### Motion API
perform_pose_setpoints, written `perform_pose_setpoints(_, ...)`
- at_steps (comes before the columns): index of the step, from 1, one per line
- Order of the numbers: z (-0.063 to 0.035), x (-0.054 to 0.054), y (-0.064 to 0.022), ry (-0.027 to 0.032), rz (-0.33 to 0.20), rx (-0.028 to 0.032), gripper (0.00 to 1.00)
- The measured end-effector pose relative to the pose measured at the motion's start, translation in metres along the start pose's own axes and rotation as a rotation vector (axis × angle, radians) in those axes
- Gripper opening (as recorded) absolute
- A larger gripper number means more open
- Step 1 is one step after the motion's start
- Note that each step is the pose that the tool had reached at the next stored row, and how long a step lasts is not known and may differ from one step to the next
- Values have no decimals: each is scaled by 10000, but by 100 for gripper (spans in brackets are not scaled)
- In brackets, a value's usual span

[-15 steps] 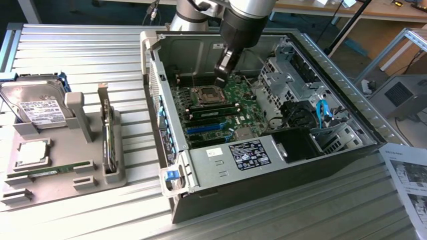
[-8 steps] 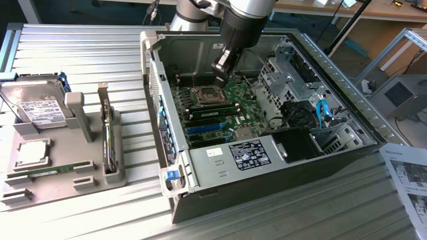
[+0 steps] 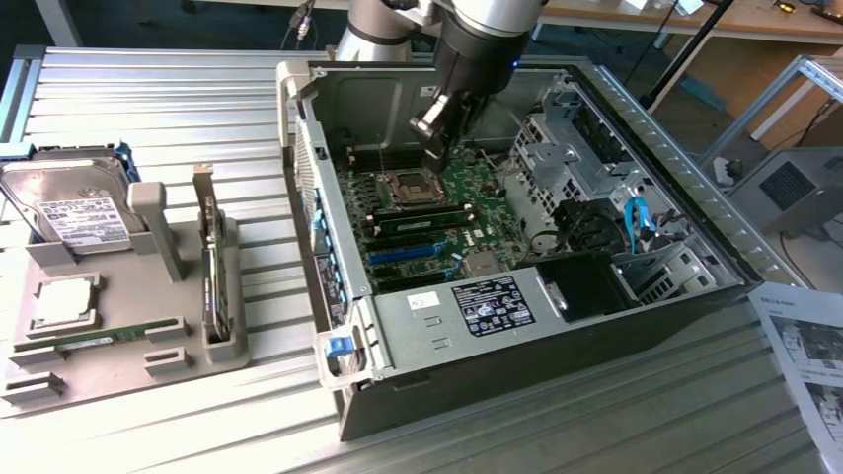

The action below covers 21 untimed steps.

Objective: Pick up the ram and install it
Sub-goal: 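Press down the ram until it locks into place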

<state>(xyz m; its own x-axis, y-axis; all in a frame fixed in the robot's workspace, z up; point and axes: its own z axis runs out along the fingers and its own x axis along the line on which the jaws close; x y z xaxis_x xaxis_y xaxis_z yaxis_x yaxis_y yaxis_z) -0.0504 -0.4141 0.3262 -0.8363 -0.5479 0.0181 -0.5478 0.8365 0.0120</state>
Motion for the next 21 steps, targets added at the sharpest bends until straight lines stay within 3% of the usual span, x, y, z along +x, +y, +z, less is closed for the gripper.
perform_pose_setpoints(21,0,0,0,-42,3454,-63,11)
